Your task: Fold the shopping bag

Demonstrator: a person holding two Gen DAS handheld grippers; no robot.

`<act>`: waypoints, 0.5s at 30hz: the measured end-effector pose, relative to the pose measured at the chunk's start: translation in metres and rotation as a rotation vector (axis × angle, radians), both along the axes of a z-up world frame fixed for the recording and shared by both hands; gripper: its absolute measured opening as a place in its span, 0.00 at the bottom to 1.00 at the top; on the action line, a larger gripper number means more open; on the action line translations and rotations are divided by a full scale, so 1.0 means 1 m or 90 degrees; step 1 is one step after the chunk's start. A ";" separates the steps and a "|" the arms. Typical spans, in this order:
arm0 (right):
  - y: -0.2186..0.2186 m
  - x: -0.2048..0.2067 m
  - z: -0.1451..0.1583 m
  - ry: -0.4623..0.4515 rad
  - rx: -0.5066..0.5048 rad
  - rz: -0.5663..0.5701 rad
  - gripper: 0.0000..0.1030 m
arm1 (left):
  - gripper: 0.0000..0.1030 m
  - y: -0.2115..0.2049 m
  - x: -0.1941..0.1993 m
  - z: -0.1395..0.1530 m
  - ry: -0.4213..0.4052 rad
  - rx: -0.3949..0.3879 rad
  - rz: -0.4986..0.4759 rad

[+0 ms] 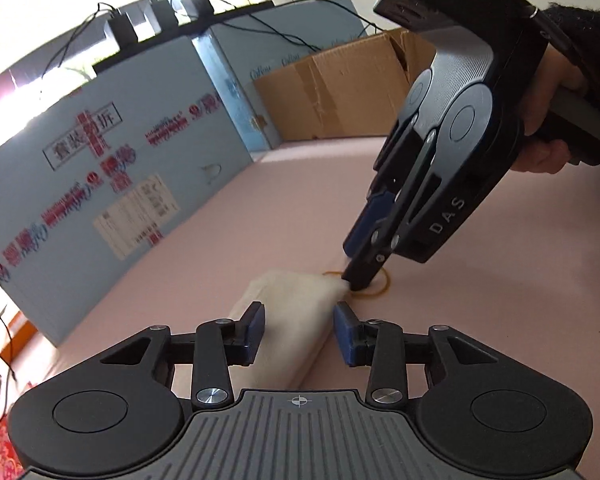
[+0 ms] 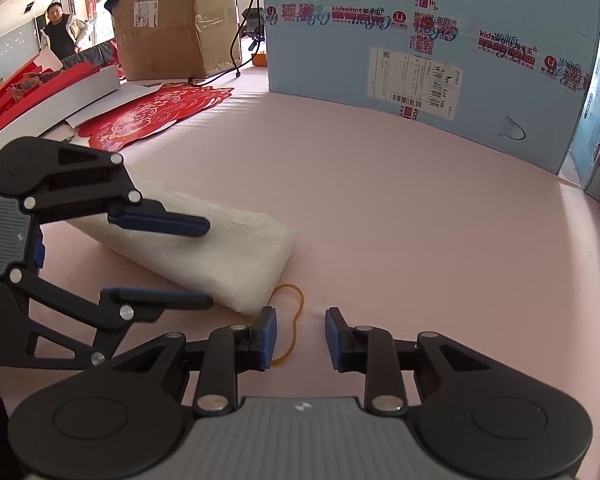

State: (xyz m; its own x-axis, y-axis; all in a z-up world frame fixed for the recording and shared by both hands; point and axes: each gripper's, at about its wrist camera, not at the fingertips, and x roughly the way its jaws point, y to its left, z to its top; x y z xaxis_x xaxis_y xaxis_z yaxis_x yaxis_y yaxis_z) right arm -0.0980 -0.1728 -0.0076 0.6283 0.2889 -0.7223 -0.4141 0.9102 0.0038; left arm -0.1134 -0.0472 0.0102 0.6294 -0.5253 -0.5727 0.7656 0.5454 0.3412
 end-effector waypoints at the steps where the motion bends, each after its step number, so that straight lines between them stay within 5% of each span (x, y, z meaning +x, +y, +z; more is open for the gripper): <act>1: -0.001 -0.001 0.001 0.004 0.002 0.002 0.29 | 0.36 0.001 0.004 -0.001 0.020 -0.001 0.000; 7: -0.003 -0.005 0.002 0.007 -0.019 0.013 0.18 | 0.34 0.010 0.030 -0.002 0.104 -0.063 0.010; 12: -0.007 -0.006 0.001 0.001 -0.008 0.004 0.06 | 0.19 0.042 0.053 0.000 0.215 -0.234 0.035; 15: -0.004 -0.005 0.001 -0.005 -0.008 0.007 0.04 | 0.16 0.046 0.051 0.002 0.227 -0.281 0.026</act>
